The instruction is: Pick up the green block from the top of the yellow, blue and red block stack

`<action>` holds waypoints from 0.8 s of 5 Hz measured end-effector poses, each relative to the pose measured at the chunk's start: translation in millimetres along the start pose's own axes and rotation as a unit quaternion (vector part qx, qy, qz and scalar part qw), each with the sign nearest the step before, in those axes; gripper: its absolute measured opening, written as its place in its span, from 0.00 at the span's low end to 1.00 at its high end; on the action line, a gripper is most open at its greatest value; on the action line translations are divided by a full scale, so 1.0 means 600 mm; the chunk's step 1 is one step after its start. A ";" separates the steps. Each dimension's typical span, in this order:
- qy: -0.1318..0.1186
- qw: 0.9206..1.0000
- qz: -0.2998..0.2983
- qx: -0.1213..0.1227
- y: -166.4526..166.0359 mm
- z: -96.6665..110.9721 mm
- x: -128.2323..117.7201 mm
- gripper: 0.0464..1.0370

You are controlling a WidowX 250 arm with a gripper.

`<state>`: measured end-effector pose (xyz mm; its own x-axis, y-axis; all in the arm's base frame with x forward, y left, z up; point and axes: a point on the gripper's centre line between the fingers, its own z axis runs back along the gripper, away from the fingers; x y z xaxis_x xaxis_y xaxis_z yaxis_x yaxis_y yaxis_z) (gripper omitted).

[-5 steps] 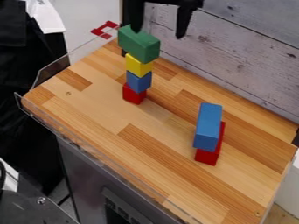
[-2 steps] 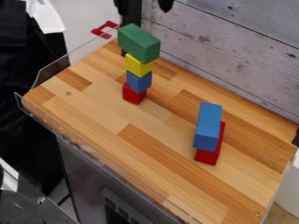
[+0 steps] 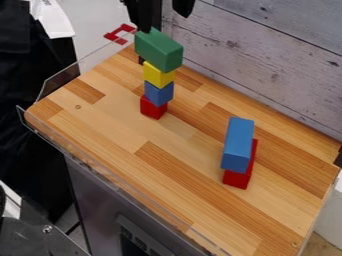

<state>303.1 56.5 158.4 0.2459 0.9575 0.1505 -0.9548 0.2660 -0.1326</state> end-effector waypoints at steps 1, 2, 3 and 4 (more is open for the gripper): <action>0.005 0.999 0.033 0.003 -0.001 -0.001 -0.007 0.96; 0.018 0.999 0.034 -0.006 -0.002 -0.010 -0.016 0.96; 0.026 0.999 0.042 -0.004 -0.002 -0.021 -0.012 0.96; 0.034 0.998 0.051 0.005 0.007 -0.033 0.000 0.96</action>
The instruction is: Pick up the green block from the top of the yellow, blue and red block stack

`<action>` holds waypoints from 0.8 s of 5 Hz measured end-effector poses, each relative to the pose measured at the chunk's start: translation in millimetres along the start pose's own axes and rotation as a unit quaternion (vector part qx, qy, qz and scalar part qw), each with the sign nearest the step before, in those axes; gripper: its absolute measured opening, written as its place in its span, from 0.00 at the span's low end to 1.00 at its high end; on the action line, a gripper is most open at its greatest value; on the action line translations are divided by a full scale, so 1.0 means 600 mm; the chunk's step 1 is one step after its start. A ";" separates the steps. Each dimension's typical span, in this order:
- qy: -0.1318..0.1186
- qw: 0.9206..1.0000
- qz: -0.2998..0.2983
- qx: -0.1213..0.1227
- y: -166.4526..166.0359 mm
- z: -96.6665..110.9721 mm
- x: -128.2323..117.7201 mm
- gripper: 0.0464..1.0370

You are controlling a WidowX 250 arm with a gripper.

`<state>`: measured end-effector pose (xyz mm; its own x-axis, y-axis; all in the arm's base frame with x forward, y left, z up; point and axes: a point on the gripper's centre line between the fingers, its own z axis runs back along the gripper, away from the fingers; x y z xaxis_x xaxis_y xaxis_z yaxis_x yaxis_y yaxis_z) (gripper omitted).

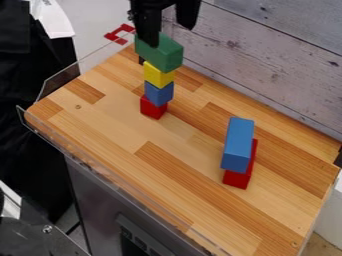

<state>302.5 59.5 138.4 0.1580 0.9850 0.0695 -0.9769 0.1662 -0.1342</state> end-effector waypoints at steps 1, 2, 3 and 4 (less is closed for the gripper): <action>0.001 1.000 0.010 0.002 0.004 -0.002 0.008 0.96; 0.008 1.000 0.011 0.008 0.008 -0.012 0.015 0.96; 0.014 1.000 0.009 0.010 0.006 -0.022 0.016 0.96; 0.024 1.000 0.007 0.014 0.005 -0.037 0.012 0.96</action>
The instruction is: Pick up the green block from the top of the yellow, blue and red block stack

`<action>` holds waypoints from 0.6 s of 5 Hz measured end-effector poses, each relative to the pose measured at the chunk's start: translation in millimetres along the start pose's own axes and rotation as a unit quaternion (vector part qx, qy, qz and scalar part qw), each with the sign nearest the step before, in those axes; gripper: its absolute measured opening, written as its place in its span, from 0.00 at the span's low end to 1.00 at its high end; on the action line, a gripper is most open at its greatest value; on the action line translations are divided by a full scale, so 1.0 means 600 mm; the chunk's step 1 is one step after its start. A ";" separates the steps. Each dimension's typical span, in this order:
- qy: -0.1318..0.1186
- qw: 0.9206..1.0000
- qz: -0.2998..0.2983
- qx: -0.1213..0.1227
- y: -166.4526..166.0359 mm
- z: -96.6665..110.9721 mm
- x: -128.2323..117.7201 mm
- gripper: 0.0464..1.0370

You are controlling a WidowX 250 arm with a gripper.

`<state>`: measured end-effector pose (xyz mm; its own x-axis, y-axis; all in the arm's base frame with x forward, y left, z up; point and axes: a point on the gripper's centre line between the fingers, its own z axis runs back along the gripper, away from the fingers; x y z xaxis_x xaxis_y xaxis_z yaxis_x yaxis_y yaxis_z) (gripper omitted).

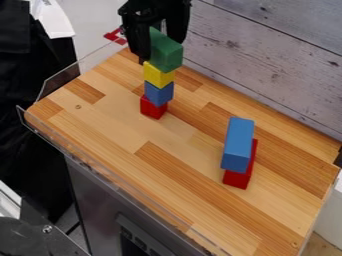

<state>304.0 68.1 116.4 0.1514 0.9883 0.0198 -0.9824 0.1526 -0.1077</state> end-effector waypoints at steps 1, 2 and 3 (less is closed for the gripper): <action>0.004 1.000 -0.001 0.006 -0.001 -0.010 -0.001 0.93; 0.005 1.000 0.002 -0.001 -0.002 -0.016 0.001 0.76; 0.005 1.000 0.003 -0.002 -0.001 -0.016 0.004 0.53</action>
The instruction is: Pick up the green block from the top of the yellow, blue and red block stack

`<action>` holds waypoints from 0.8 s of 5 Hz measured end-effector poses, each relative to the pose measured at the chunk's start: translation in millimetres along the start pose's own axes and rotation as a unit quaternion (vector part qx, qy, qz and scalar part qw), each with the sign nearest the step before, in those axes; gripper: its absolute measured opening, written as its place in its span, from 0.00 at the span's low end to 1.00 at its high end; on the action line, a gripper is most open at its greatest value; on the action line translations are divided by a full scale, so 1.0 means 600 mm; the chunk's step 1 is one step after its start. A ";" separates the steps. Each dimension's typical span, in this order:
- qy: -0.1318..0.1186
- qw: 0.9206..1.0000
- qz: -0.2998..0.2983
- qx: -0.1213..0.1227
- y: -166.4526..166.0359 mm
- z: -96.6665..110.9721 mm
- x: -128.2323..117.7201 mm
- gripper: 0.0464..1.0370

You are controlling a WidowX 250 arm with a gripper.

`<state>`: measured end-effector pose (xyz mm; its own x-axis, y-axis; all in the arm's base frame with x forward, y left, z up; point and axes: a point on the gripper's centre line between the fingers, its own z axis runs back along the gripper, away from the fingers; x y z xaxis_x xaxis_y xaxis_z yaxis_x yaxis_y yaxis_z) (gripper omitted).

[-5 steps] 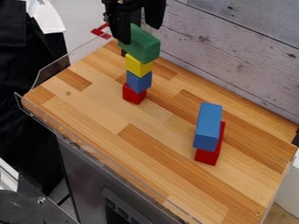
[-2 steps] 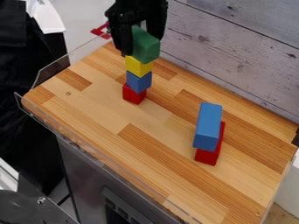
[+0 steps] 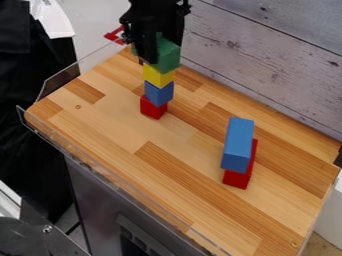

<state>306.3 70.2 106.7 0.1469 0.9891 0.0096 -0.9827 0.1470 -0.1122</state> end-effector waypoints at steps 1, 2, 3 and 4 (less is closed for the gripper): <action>-0.002 1.000 -0.014 0.003 0.001 0.000 0.001 0.52; -0.021 0.995 -0.096 -0.003 -0.020 0.037 0.015 0.52; -0.017 0.978 -0.206 0.004 -0.032 0.069 0.007 0.52; 0.009 0.947 -0.320 0.011 -0.042 0.084 -0.027 0.52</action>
<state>323.1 51.0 159.2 0.7149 0.6974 0.0510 -0.6941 0.7166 -0.0693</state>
